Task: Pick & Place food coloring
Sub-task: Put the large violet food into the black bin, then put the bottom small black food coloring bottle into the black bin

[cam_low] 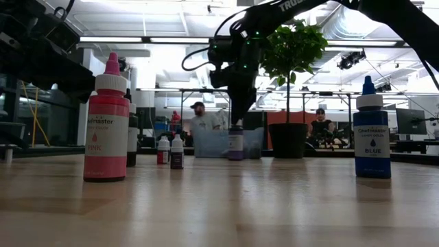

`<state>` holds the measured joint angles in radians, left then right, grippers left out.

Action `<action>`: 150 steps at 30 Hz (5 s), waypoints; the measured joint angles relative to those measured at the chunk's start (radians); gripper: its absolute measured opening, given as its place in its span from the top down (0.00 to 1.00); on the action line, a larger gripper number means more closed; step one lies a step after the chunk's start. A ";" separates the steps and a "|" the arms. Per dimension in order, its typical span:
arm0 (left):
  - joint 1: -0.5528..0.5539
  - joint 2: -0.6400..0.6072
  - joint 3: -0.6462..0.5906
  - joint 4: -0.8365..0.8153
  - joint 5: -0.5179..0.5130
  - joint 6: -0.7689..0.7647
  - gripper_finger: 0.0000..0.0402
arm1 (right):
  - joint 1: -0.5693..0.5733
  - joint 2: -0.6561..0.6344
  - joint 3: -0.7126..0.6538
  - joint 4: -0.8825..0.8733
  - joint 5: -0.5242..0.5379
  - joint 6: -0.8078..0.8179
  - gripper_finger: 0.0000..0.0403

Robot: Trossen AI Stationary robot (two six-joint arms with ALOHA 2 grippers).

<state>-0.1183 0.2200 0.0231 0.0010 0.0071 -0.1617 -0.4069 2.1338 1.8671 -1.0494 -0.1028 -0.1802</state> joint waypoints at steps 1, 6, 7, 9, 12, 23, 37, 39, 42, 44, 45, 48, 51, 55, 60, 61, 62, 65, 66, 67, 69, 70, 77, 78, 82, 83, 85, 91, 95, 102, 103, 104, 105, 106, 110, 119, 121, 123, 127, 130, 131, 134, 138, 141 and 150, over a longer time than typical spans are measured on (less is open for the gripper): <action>0.000 0.000 0.000 0.000 0.000 0.000 0.59 | 0.001 0.000 0.000 0.002 0.000 0.000 0.72; 0.000 0.000 0.000 0.000 0.000 0.000 0.59 | 0.008 0.000 0.000 0.017 -0.016 0.016 0.72; 0.000 0.000 0.000 0.000 0.000 0.000 0.59 | 0.010 -0.001 0.000 0.023 -0.023 0.023 0.72; 0.000 0.000 0.000 0.000 0.000 0.000 0.59 | 0.014 -0.006 0.000 0.030 -0.040 0.034 0.72; 0.000 0.000 0.000 0.000 0.000 0.000 0.59 | 0.022 -0.016 0.000 0.043 -0.054 0.049 0.72; 0.000 0.000 0.000 0.000 0.000 0.000 0.59 | 0.042 -0.086 0.000 0.093 -0.115 0.081 0.72; 0.000 0.000 0.000 0.000 0.000 0.000 0.59 | 0.050 -0.115 0.183 0.134 -0.139 0.115 0.72; 0.000 0.000 0.000 0.000 0.000 0.000 0.59 | 0.050 -0.115 0.219 0.131 -0.139 0.115 0.72; 0.000 0.000 0.000 0.000 0.000 0.000 0.59 | 0.050 -0.116 0.268 0.121 -0.140 0.111 0.72; 0.000 0.000 0.000 0.000 0.000 0.000 0.59 | 0.047 -0.116 0.296 0.110 -0.140 0.104 0.72; 0.000 0.000 0.000 0.000 0.000 0.000 0.59 | 0.047 -0.114 0.310 0.107 -0.139 0.100 0.72; 0.000 0.000 0.000 0.000 0.000 0.000 0.59 | 0.042 -0.100 0.363 0.089 -0.132 0.094 0.72; 0.000 0.000 0.000 0.000 0.000 0.000 0.59 | 0.033 -0.076 0.418 0.062 -0.128 0.089 0.72; 0.000 0.000 0.000 0.000 0.000 0.000 0.59 | 0.019 -0.039 0.489 0.019 -0.110 0.074 0.72; 0.000 0.000 0.000 0.000 0.000 0.000 0.59 | -0.014 -0.024 0.465 0.012 -0.058 0.069 0.72; 0.000 0.000 0.000 0.000 0.000 0.000 0.59 | -0.025 -0.021 0.459 0.010 -0.044 0.068 0.72; 0.000 0.000 0.000 0.000 0.000 0.000 0.59 | -0.036 -0.018 0.452 0.007 -0.034 0.068 0.72; 0.000 0.000 0.000 0.000 0.000 0.000 0.59 | -0.063 0.016 0.442 0.007 0.005 0.067 0.72; 0.000 0.000 0.000 0.000 0.000 0.000 0.59 | -0.071 0.031 0.442 0.008 0.010 0.068 0.72; 0.000 0.000 0.000 0.000 0.000 0.000 0.59 | -0.079 0.043 0.441 0.011 0.017 0.068 0.72; 0.000 0.000 0.000 0.000 0.000 0.000 0.59 | -0.090 0.073 0.441 0.025 0.031 0.068 0.72; 0.000 0.000 0.000 0.000 0.000 0.000 0.59 | -0.093 0.087 0.441 0.031 0.038 0.068 0.72; 0.000 0.000 0.000 0.000 0.000 0.000 0.59 | -0.120 0.167 0.441 0.061 0.076 0.103 0.72; 0.000 0.000 0.000 0.000 0.000 0.000 0.59 | -0.123 0.176 0.441 0.066 0.078 0.109 0.72; 0.000 0.000 0.000 0.000 0.000 0.000 0.59 | -0.130 0.203 0.441 0.078 0.096 0.128 0.72; 0.000 0.000 0.000 0.000 0.000 0.000 0.59 | -0.132 0.209 0.441 0.078 0.107 0.136 0.72; 0.000 0.000 0.000 0.000 0.000 0.000 0.59 | -0.136 0.223 0.441 0.080 0.118 0.146 0.72; 0.000 0.000 0.000 0.000 0.000 0.000 0.59 | -0.145 0.249 0.441 0.084 0.122 0.155 0.72; 0.000 0.000 0.000 0.000 0.000 0.000 0.59 | -0.149 0.261 0.441 0.084 0.122 0.155 0.72; 0.000 0.000 0.000 0.000 0.000 0.000 0.59 | -0.155 0.262 0.441 0.086 0.117 0.155 0.72; 0.000 0.000 0.000 0.000 0.000 0.000 0.59 | -0.156 0.262 0.441 0.086 0.115 0.155 0.72; 0.000 0.000 0.000 0.000 0.000 0.000 0.59 | -0.156 0.262 0.441 0.086 0.116 0.155 0.72; 0.000 0.000 0.000 0.000 0.000 0.000 0.59 | -0.156 0.262 0.441 0.085 0.115 0.155 0.72; 0.000 0.000 0.000 0.000 0.000 0.000 0.59 | -0.156 0.262 0.441 0.084 0.113 0.155 0.72; 0.000 0.000 0.000 0.000 0.000 0.000 0.59 | -0.156 0.262 0.441 0.083 0.102 0.157 0.68; 0.000 0.000 0.000 0.000 0.000 0.000 0.59 | -0.156 0.262 0.441 0.083 0.098 0.157 0.61; 0.000 0.000 0.000 0.000 0.000 0.000 0.59 | -0.156 0.262 0.441 0.087 0.098 0.157 0.61; 0.000 0.000 0.000 0.000 0.000 0.000 0.59 | -0.156 0.262 0.441 0.106 0.099 0.157 0.61; 0.000 0.000 0.000 0.000 0.000 0.000 0.59 | -0.153 0.250 0.443 0.152 0.104 0.164 0.61; 0.000 0.000 0.000 0.000 0.000 0.000 0.59 | -0.145 0.231 0.443 0.170 0.126 0.165 0.61; 0.000 0.000 0.000 0.000 0.000 0.000 0.59 | -0.142 0.224 0.443 0.178 0.136 0.164 0.61; 0.000 0.000 0.000 0.000 0.000 0.000 0.59 | -0.128 0.200 0.443 0.192 0.166 0.157 0.61; 0.000 0.000 0.000 0.000 0.000 0.000 0.59 | -0.098 0.154 0.443 0.209 0.165 0.156 0.61; 0.000 0.000 0.000 0.000 0.000 0.000 0.59 | -0.065 0.113 0.444 0.213 0.157 0.154 0.61; 0.000 0.000 0.000 0.000 0.000 0.000 0.59 | 0.063 -0.012 0.444 0.149 0.047 0.154 0.61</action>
<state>-0.1181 0.2197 0.0231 0.0013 0.0071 -0.1619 -0.3435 2.1220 2.3110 -0.9007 -0.0558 -0.0261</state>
